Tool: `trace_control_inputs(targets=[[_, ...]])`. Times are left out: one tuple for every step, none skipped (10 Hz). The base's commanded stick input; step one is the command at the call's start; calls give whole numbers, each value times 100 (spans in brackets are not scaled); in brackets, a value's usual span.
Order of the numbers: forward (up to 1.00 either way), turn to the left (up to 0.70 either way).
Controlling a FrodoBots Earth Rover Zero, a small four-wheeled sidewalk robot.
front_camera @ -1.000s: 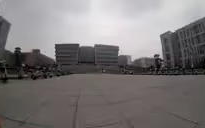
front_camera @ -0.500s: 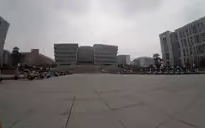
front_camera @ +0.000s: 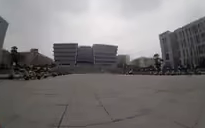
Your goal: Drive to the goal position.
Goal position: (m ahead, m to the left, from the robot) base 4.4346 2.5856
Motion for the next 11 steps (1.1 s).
trace_control_inputs(targets=[[70,-1],[70,-1],[70,-1],[70,-1],[70,-1],[70,-1],[70,-1],[49,-1],[20,0],[0,0],[0,0]])
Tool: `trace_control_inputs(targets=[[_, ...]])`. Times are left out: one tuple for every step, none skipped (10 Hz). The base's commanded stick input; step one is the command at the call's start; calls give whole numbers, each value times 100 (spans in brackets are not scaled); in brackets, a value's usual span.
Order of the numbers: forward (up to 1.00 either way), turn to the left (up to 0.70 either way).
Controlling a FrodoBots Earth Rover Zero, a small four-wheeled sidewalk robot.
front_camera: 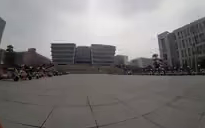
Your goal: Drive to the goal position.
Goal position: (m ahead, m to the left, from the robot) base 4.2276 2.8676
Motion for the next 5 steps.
trace_control_inputs(targets=[[0,0],[33,16],[70,34],[70,34],[70,34]])
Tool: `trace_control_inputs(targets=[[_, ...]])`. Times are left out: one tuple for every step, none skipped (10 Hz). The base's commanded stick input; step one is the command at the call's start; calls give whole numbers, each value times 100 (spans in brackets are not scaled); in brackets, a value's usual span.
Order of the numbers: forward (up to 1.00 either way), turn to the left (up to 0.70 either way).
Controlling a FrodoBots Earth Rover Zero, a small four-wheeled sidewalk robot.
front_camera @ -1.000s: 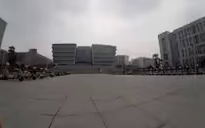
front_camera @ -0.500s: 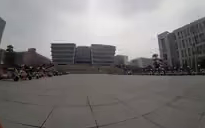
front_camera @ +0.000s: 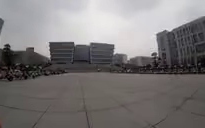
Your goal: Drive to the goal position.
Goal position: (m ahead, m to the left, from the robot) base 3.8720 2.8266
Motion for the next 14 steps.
trace_control_inputs(targets=[[70,34],[70,24],[70,13],[70,2],[70,-1],[70,-1],[70,-1],[70,-1],[70,-1],[70,-1],[70,-1],[70,-1],[70,-1],[70,-1]])
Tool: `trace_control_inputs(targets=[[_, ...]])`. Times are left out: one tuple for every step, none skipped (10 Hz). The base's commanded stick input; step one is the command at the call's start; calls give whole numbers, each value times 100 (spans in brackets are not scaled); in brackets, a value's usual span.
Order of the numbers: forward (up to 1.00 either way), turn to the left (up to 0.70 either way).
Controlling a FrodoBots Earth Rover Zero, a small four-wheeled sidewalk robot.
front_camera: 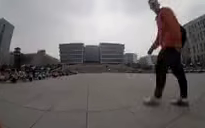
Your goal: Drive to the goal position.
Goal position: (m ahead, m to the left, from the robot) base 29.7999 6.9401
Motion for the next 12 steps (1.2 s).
trace_control_inputs(targets=[[70,-1],[70,-1],[70,-1],[70,-1],[70,-1],[70,-1],[70,-1],[70,-1],[70,-1],[70,-1],[70,-1],[70,14]])
